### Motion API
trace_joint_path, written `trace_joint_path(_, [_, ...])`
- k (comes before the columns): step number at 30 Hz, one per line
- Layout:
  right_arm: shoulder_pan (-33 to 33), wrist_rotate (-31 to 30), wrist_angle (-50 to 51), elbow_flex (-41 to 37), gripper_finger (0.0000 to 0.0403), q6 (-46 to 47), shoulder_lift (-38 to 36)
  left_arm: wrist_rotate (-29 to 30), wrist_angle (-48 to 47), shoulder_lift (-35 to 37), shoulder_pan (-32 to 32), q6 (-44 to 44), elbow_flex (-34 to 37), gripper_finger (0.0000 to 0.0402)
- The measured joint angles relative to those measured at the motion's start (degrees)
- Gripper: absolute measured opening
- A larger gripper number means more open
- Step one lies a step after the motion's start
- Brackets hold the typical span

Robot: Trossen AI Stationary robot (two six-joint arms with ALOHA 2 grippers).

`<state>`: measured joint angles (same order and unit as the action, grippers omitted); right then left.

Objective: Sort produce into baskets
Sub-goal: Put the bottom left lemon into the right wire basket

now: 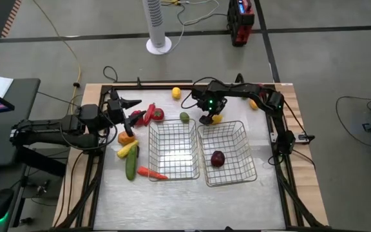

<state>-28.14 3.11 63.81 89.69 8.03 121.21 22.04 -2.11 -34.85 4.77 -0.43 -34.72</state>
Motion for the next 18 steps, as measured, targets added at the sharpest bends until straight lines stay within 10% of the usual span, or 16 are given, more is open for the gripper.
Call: trace_joint_path(18, [-0.1,-3.3,4.5,0.4,0.0288,-2.4,0.0,0.0,-0.3,0.0,0.0,0.0,0.0,0.0224])
